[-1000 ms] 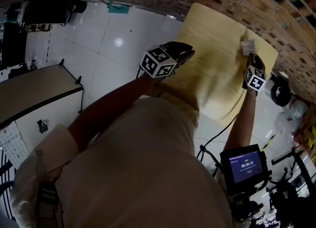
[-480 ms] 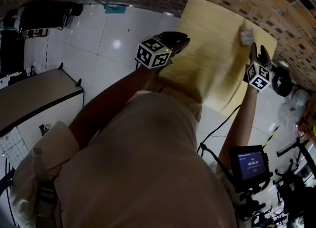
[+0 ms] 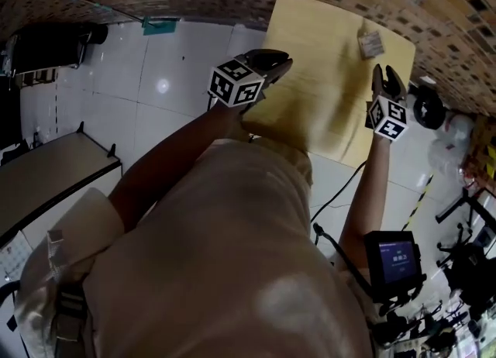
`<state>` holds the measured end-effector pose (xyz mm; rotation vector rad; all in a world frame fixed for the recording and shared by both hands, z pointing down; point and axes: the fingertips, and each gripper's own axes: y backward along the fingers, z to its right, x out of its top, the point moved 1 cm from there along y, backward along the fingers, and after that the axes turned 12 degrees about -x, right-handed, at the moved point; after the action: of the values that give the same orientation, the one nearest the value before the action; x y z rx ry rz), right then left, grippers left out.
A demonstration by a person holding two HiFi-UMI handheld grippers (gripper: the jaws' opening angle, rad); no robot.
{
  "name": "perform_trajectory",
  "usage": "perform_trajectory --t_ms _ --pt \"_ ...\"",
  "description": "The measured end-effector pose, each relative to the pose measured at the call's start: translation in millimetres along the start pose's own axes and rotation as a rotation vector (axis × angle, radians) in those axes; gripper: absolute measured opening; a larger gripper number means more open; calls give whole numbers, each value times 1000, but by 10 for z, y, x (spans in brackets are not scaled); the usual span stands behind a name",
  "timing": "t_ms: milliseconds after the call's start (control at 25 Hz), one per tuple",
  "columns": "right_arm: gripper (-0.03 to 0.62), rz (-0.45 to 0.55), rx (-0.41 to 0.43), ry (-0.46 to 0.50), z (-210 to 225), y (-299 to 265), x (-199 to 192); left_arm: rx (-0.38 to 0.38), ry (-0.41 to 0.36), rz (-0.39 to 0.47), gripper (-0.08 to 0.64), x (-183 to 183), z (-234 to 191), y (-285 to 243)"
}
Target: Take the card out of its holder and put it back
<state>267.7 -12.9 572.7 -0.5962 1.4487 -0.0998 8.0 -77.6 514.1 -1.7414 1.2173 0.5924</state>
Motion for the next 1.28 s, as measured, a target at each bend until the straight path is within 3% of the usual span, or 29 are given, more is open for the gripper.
perform_trajectory --t_ms 280,600,1160,1280 --pt "126 24 -63 64 -395 635 324 -82 -54 17 77 5 -45 435" --pt "124 61 -154 117 -1018 1206 629 -118 -79 38 74 -90 -394 1214" --pt "112 133 -349 125 -2041 2292 843 -198 -135 39 67 -327 -820 2223" --pt "110 163 -402 64 -2155 2585 804 -230 -154 30 67 -393 -763 2307"
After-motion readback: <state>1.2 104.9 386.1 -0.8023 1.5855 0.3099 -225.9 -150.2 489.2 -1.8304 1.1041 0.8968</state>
